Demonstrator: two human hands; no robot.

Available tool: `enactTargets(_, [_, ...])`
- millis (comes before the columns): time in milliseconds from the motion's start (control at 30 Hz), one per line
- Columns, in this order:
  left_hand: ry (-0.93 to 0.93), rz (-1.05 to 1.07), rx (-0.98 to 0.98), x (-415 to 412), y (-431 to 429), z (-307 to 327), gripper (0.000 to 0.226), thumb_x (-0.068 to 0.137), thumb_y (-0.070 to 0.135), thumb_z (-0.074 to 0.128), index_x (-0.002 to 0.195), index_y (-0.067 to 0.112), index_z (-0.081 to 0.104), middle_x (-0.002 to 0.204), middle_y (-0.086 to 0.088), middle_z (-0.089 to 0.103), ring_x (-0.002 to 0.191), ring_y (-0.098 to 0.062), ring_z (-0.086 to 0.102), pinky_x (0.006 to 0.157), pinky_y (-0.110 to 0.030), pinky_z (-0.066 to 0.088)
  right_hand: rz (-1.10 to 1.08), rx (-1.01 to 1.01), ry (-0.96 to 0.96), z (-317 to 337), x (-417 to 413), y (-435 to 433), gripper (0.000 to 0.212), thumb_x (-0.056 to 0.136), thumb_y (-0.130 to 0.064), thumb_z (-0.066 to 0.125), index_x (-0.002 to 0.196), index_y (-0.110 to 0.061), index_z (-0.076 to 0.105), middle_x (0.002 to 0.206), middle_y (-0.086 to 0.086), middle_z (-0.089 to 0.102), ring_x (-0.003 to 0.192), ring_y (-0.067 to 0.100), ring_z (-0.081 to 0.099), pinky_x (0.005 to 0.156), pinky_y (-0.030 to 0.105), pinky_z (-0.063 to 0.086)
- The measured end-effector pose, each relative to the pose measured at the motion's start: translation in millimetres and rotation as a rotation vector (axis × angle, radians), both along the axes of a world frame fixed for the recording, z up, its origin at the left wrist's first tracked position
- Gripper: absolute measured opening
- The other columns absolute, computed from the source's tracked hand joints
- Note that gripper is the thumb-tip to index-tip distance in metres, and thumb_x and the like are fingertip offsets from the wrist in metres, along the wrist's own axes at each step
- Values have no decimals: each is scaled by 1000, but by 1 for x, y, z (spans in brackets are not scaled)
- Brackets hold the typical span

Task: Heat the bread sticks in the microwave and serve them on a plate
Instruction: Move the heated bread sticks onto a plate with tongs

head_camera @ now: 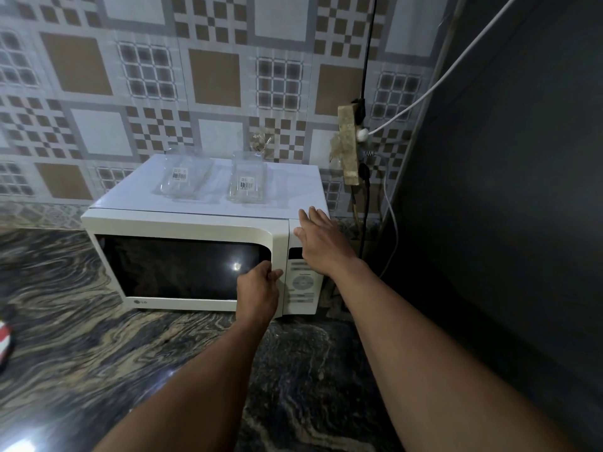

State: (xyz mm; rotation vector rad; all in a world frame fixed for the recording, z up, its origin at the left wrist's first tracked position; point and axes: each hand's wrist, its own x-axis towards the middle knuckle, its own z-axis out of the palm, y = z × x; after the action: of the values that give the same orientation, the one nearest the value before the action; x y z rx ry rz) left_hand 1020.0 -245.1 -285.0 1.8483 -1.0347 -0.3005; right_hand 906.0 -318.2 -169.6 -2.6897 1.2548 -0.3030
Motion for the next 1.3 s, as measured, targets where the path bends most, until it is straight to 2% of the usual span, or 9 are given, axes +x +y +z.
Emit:
enactTargets(300, [-3, 26, 24, 0, 1, 2, 28, 97, 13, 63, 71, 5, 56, 65, 2, 60, 52, 3, 46, 46, -10, 30, -5, 9, -17, -4, 0, -2, 53, 109, -24, 27, 157, -7, 12, 165, 12, 8, 152, 24, 2, 122, 44, 9])
enactTargets(433, [12, 24, 23, -1, 1, 1, 27, 98, 16, 63, 74, 4, 59, 67, 1, 62, 57, -8, 55, 52, -22, 37, -9, -3, -23, -4, 0, -2, 52, 109, -23, 29, 156, -7, 14, 164, 12, 10, 151, 24, 4, 122, 44, 11])
enactTargets(533, [-4, 27, 15, -2, 2, 3, 32, 97, 14, 64, 68, 8, 53, 71, -8, 66, 55, -5, 54, 46, -11, 30, -8, -5, -27, -3, 0, -1, 52, 109, -22, 29, 156, -7, 14, 164, 12, 11, 151, 24, 5, 122, 43, 11])
enactTargets(667, [-64, 20, -14, -4, 16, -2, 36, 95, 13, 66, 66, 14, 45, 69, -19, 66, 69, -33, 66, 54, -23, 34, -18, -8, -21, -6, 1, -5, 52, 109, -24, 27, 157, -7, 13, 165, 13, 8, 152, 24, 2, 122, 44, 9])
enactTargets(900, [-26, -47, 41, -6, 35, 4, 31, 97, 9, 61, 69, 17, 49, 79, -15, 69, 78, -30, 67, 61, -26, 40, -39, 34, 58, 3, 5, -2, 54, 109, -23, 28, 157, -8, 10, 165, 12, 2, 152, 24, 1, 120, 43, 9])
enactTargets(1000, [-44, -54, 70, -2, 48, 5, 19, 97, 20, 60, 79, 17, 57, 74, -7, 66, 75, -31, 66, 61, -33, 48, -11, 57, 81, 5, 4, -7, 54, 108, -17, 30, 158, -8, 10, 165, 13, 1, 152, 24, 1, 121, 44, 11])
enactTargets(1100, [-249, 103, -3, -7, 65, 20, 2, 94, 22, 54, 94, 21, 56, 84, -3, 67, 75, -29, 62, 61, -32, 38, 13, 84, 90, 7, 0, -10, 54, 108, -15, 31, 158, -11, 11, 166, 11, 2, 152, 24, 2, 122, 45, 12])
enactTargets(1200, [-346, 267, -203, -11, 67, 48, 7, 89, 17, 49, 96, 17, 48, 94, -6, 56, 84, -29, 50, 71, -35, 32, 33, 52, 106, 10, 0, -11, 51, 107, -14, 30, 157, -10, 17, 164, 13, 15, 150, 27, 14, 119, 49, 19])
enactTargets(1300, [-440, 240, -209, -9, 51, 72, 25, 97, 25, 44, 119, 18, 54, 120, -5, 57, 111, -25, 49, 88, -40, 37, 39, 24, 112, 14, 1, -12, 45, 107, -15, 30, 151, -7, 31, 155, 17, 32, 142, 33, 29, 114, 49, 28])
